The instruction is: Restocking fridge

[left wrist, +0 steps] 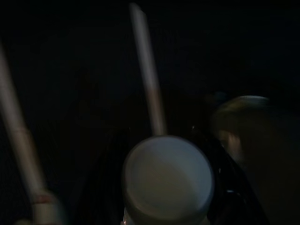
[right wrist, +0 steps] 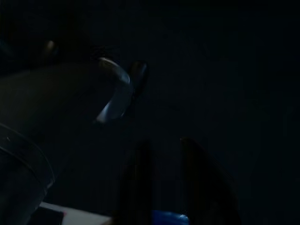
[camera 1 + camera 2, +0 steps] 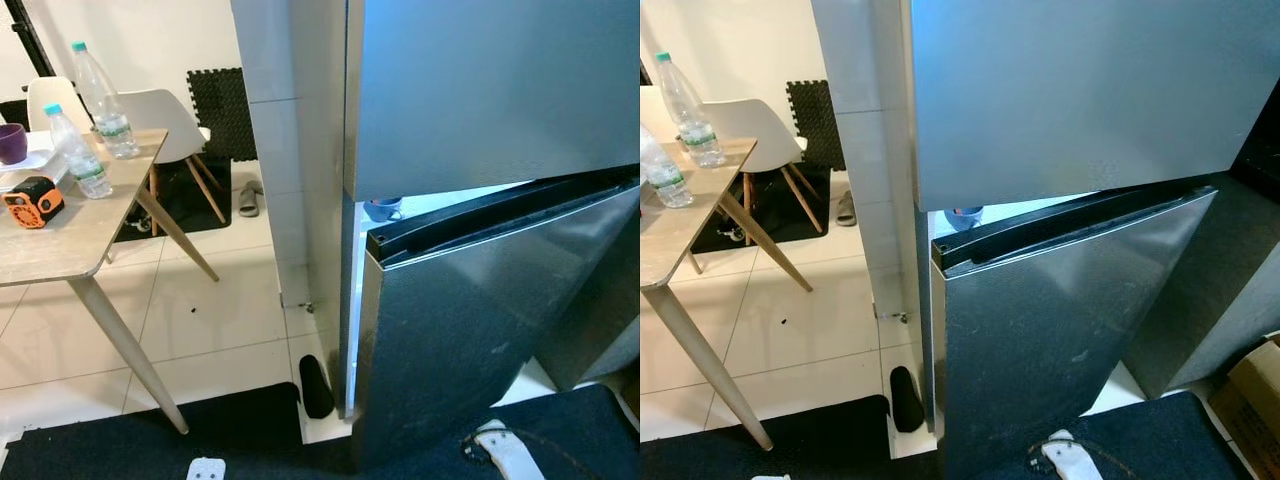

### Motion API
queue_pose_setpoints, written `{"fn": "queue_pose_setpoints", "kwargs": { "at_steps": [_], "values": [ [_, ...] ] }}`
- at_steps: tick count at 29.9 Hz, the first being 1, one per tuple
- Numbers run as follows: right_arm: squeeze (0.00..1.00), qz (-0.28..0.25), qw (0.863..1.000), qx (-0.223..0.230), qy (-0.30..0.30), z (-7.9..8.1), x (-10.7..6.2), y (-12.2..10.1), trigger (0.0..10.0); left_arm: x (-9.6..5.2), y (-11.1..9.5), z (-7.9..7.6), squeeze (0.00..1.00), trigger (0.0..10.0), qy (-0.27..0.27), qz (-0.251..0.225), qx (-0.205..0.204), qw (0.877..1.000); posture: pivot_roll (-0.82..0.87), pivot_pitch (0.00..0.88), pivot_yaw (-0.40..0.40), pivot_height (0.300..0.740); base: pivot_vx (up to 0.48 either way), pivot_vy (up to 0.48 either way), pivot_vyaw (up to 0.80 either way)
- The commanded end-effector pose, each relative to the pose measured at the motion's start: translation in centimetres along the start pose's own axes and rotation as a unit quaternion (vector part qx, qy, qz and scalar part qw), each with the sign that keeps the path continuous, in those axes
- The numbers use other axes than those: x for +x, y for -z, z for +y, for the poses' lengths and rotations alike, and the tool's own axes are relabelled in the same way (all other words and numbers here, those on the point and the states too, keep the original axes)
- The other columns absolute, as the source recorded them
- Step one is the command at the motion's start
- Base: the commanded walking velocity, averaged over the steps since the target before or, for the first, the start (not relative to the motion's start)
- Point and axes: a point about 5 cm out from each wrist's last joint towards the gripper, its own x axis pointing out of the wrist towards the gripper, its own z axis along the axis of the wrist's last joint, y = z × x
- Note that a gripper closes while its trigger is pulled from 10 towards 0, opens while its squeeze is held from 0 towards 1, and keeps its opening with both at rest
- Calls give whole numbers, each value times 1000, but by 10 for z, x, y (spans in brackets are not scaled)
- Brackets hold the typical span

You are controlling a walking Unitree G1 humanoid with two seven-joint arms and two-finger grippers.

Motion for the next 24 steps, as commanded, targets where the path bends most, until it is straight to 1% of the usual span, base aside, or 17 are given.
{"fn": "queue_pose_setpoints", "kwargs": {
  "at_steps": [1, 4, 5, 6, 7, 8, 10, 11, 12, 13, 15, 17, 18, 19, 21, 23, 24],
  "values": [
    [0, 2, 999, 24, 40, -3, 0, 7, 10000, 0, -7, 15, 0, 10000, -63, -42, 25, 997, -29, 0, -2, 740, 0, 0, 0],
    [0, -2, 998, 39, 57, -4, 0, 8, 10000, 0, -9, 16, 0, 10000, -80, -62, 29, 994, -29, 0, -2, 740, 0, 0, 0],
    [0, -12, 996, 55, 74, -5, 0, 8, 10000, 5, -53, 57, 0, 10000, -111, -124, -7, 986, -29, 0, 2, 740, 0, 0, 0],
    [0, -12, 996, 55, 74, -5, 0, 8, 10000, 5, -53, 57, 0, 10000, -111, -124, -7, 986, -29, 0, 2, 740, 0, 0, 0],
    [0, -15, 995, 58, 77, -5, 0, 8, 10000, 5, -76, 76, 0, 10000, -120, -159, -44, 979, -29, 0, 2, 740, 0, 0, 0],
    [0, -16, 995, 57, 79, -5, 0, 8, 10000, 4, -90, 80, 0, 10000, -116, -176, -107, 972, -29, 0, 2, 740, 0, 0, 0],
    [0, -16, 995, 57, 79, -5, 0, 8, 10000, 4, -90, 80, 0, 10000, -116, -176, -107, 972, -29, 0, 2, 740, 0, 0, 0],
    [0, -18, 995, 55, 82, -4, 0, 7, 10000, 2, -112, 86, 0, 10000, -101, -210, -210, 950, -29, 0, 1, 740, 0, 0, 0],
    [0, -18, 995, 55, 82, -4, 0, 7, 10000, 2, -112, 86, 0, 10000, -101, -210, -210, 950, -29, 0, 1, 740, 0, 0, 0],
    [0, -21, 995, 51, 81, -2, 2, 5, 10000, -2, -131, 87, 0, 10000, -77, -243, -270, 928, -29, 0, 1, 740, 0, 0, 0],
    [0, -27, 995, 50, 78, 1, 3, 2, 10000, -5, -149, 86, 0, 10000, -39, -277, -305, 910, -29, 0, 1, 740, 0, 0, 0],
    [0, -33, 995, 49, 80, 3, 4, -1, 10000, -10, -165, 85, 0, 10000, -6, -309, -359, 881, -34, 0, -1, 740, 0, 0, 0],
    [0, -34, 995, 49, 81, 3, 4, -2, 10000, -11, -170, 85, 0, 10000, 3, -318, -376, 870, -34, 0, -1, 740, 0, 0, 0],
    [0, -34, 995, 49, 81, 3, 4, -2, 10000, -11, -170, 85, 0, 10000, 3, -318, -376, 870, -34, 0, -1, 740, 0, 0, 0],
    [0, -36, 995, 48, 83, 4, 4, -3, 10000, -14, -182, 84, 0, 10000, 50, -340, -436, 832, -33, 0, -2, 740, 0, 0, 0],
    [0, -39, 995, 47, 84, 4, 5, -4, 10000, -22, -203, 80, 0, 10000, 139, -383, -491, 770, -32, 0, -3, 740, 0, 0, 0],
    [0, -39, 995, 46, 84, 4, 5, -5, 10000, -26, -210, 80, 0, 10000, 168, -402, -504, 746, -32, 0, -3, 740, 0, 0, 0]
  ]
}}
